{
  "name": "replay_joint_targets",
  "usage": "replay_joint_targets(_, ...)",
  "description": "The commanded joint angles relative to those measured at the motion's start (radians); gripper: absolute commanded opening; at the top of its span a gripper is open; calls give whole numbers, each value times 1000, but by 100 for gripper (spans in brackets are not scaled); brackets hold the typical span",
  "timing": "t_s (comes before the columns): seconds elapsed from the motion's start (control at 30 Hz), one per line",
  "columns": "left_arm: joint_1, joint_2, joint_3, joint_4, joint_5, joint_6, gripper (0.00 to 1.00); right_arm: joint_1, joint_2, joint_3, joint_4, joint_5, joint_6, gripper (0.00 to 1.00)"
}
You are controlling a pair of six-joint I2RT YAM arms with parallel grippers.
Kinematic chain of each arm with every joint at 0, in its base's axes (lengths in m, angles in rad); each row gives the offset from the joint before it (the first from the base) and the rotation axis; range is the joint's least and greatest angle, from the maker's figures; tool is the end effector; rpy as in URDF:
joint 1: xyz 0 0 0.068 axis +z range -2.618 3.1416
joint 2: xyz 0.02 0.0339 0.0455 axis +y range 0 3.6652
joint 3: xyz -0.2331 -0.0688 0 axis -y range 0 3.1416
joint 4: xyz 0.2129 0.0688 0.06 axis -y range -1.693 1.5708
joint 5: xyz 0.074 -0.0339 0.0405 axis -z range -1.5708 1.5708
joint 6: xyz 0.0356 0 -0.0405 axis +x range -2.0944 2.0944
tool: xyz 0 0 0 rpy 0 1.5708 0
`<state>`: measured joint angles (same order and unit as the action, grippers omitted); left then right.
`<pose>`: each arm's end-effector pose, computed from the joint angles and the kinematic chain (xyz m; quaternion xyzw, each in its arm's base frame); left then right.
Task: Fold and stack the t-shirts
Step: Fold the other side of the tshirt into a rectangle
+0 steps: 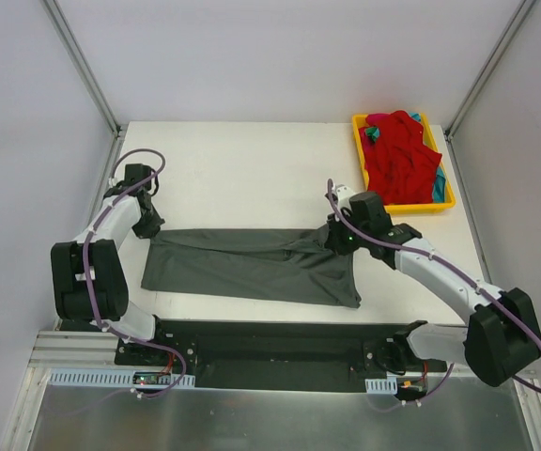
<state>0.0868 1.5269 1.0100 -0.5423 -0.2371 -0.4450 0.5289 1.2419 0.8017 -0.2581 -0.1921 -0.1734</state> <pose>0.2759 0.0324 0.1986 -0.2813 0.9190 0.0678 0.2676 0.2092 0.1302 0.2276 -0.3484 0.8332 0.1599 0.3986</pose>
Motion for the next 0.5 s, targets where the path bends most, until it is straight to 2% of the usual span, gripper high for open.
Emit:
replay_joint_targets(0.0,5,-53,-31,13,-31,-47,3,5,-50,-59,49,-35,31,4)
replay_joint_targets(0.1,5,-76,-63,-7,-86,-112,11,13,-74,-131,74,-40,61,19)
replay_joint_targets(0.13,5,-89,-77,-13,-97,-136,14,14,-88,-156,85,-41,81,21)
replay_joint_targets(0.17,4,-102,-88,-30,-116,-162,23,20,-105,-185,95,-40,97,21)
replay_joint_targets(0.2,5,-117,-90,-51,-139,-190,41,23,-130,-208,100,-32,119,22)
replay_joint_targets(0.23,5,-129,-80,-82,-177,-220,69,26,-160,-234,100,-29,141,23)
replay_joint_targets(0.27,5,-137,-59,-135,-215,-272,89,26,-194,-254,91,-20,152,27)
replay_joint_targets(0.3,7,-143,-35,-198,-256,-317,99,26,-235,-265,77,-11,166,35)
replay_joint_targets(0.37,7,-145,34,-330,-303,-379,99,26,-315,-279,56,-1,172,51)
replay_joint_targets(0.47,4,-143,110,-367,-224,-382,99,26,-389,-260,52,-27,219,89)
